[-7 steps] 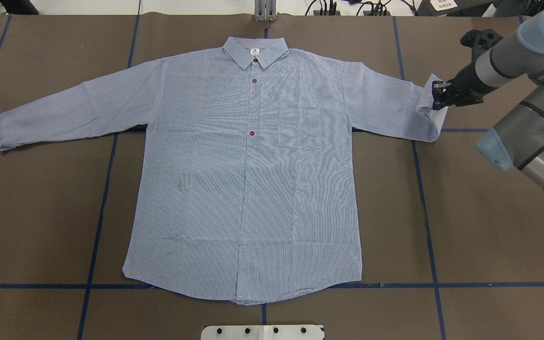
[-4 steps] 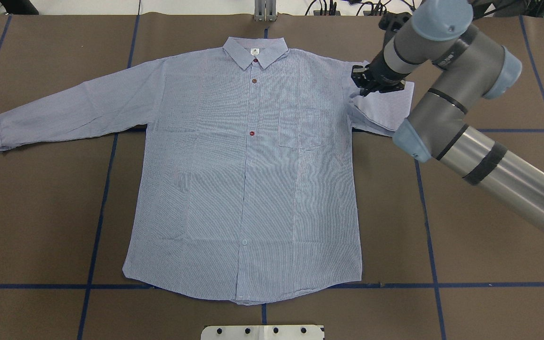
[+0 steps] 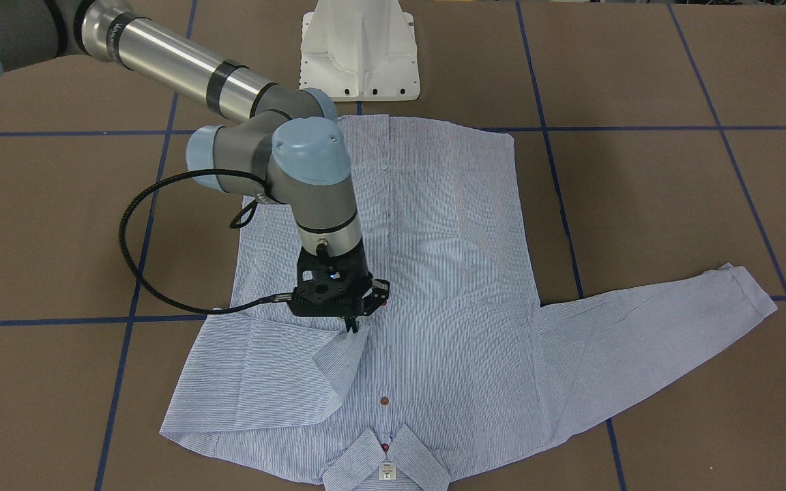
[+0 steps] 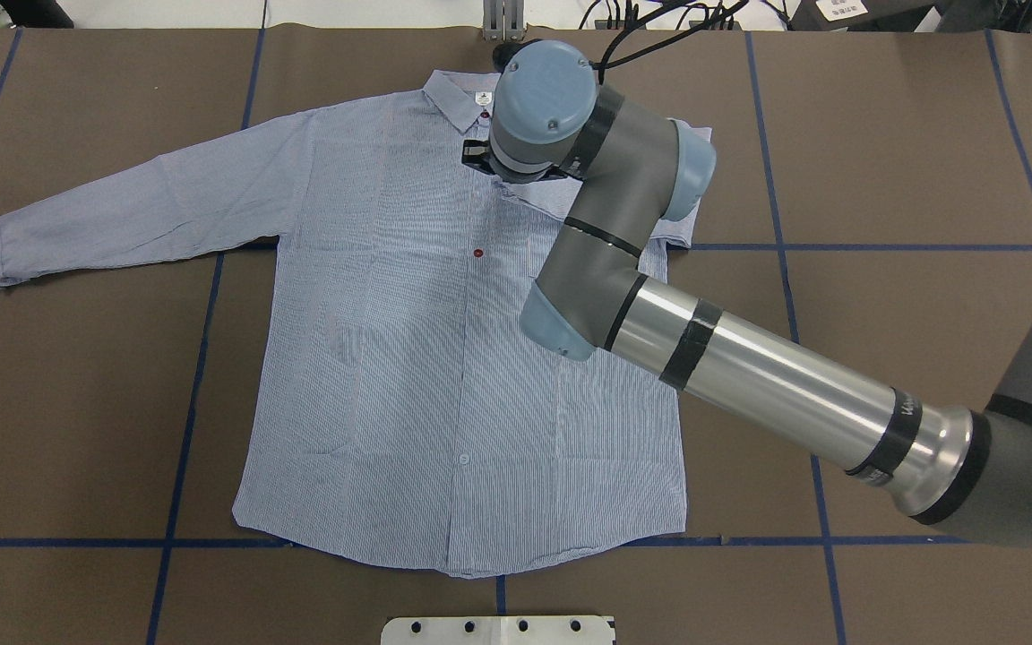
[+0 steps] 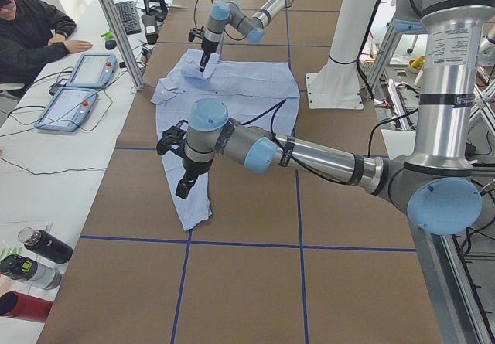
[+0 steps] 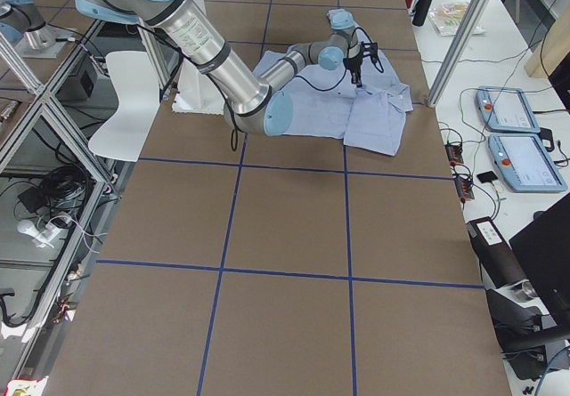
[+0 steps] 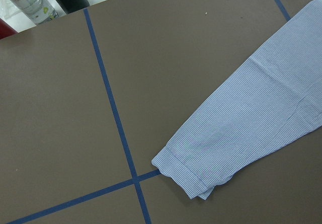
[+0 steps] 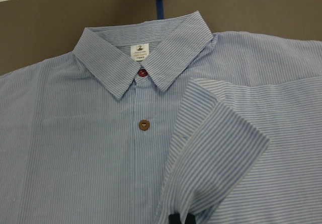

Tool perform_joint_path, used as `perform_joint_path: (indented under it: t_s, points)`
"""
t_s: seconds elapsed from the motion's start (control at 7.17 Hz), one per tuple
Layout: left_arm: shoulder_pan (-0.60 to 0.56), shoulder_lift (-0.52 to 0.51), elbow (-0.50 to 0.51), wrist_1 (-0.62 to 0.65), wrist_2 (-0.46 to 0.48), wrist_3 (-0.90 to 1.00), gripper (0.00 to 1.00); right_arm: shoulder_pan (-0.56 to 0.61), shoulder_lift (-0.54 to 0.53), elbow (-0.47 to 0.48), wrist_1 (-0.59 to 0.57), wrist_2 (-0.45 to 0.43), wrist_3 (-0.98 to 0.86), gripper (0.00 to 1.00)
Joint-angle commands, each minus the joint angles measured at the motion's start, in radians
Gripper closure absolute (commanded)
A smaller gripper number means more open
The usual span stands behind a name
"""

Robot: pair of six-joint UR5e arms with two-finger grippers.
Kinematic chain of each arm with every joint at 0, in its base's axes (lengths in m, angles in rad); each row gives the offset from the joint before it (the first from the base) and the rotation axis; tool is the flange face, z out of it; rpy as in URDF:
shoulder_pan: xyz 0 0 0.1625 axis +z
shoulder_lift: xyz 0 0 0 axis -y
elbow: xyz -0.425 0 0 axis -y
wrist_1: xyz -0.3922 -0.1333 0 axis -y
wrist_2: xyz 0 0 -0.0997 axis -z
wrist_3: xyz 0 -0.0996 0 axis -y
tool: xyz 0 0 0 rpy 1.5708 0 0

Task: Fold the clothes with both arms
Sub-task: 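Carry the sleeve with the right gripper across toward the collar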

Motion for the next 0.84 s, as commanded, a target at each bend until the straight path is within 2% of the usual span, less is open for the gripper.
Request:
perform_joint_path:
  t_s: [0.0,0.14,0.7]
  points:
    - [-0.001,0.003,0.000,0.000,-0.002,0.000,0.00,-0.059,0.112,-0.128,0.000,-0.081,-0.008,1.00]
    - [0.001,0.003,0.000,0.000,-0.002,0.000,0.00,-0.077,0.155,-0.184,0.003,-0.113,-0.010,1.00]
    - [0.001,0.007,-0.001,0.000,-0.003,0.000,0.00,-0.134,0.241,-0.301,0.010,-0.176,-0.015,1.00]
